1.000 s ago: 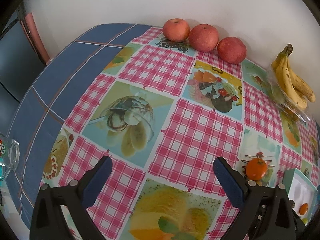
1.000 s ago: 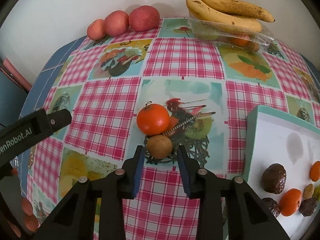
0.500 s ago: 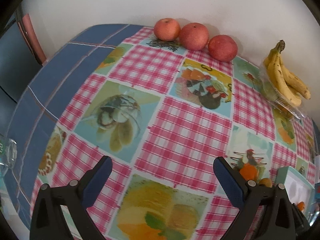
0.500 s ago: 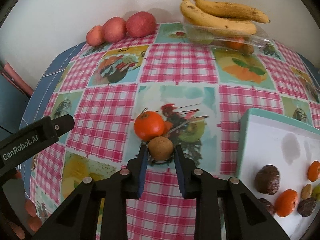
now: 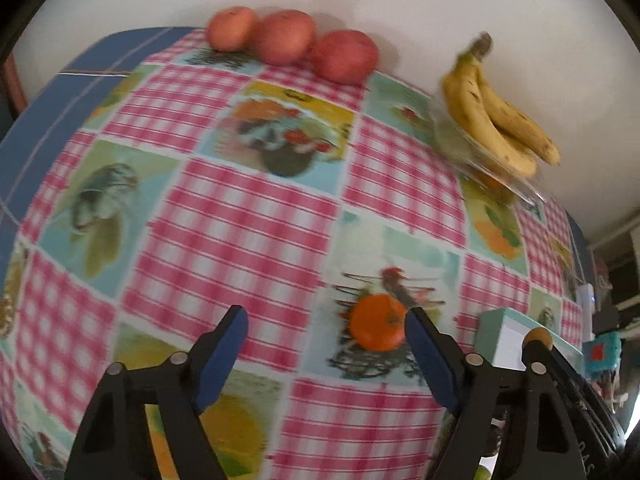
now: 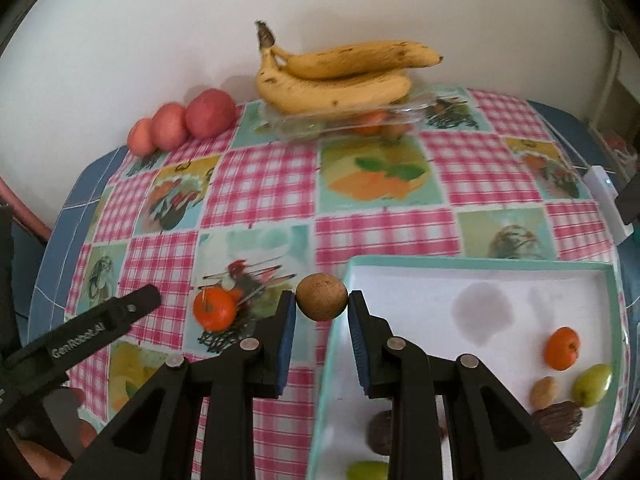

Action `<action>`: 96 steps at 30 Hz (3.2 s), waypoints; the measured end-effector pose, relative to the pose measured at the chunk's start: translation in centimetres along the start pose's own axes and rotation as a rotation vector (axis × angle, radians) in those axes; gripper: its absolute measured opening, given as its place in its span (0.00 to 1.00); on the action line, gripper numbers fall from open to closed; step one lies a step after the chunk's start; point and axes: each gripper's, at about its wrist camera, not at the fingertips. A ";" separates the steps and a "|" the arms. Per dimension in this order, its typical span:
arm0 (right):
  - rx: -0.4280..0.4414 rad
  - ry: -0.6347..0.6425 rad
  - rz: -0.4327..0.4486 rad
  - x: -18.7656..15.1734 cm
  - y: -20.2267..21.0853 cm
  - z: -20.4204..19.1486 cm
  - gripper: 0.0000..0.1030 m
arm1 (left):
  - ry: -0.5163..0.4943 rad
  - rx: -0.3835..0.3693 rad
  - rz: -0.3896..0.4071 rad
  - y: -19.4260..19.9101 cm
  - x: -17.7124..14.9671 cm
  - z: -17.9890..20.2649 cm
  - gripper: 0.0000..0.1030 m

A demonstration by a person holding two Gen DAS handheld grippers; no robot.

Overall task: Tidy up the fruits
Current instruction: 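Grasp the loose mandarin with the left tool while the right lifts the brown fruit, then carry the mandarin and small brown fruit over the white tray with both tools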

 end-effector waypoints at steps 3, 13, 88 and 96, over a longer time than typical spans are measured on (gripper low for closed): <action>-0.010 0.000 0.007 0.1 0.1 0.8 0.27 | -0.023 -0.010 -0.008 -0.7 -0.1 1.0 0.71; -0.027 -0.011 0.000 -0.1 0.2 3.1 0.27 | -0.047 -0.019 -0.020 -2.7 -0.4 2.3 0.58; -0.171 -0.179 -0.275 -11.1 2.6 15.9 0.27 | -0.422 -0.084 -0.355 0.1 -18.7 15.6 0.36; -0.168 -0.179 -0.305 -11.6 1.7 16.2 0.27 | -0.390 -0.060 -0.368 -1.6 -18.6 14.9 0.36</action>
Point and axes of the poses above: each gripper's, at about its wrist camera, not at the fingertips, and y roughly against the way its jaws point, z to its right, x to its top, and after that the axes turned 13 degrees about -x, right-handed
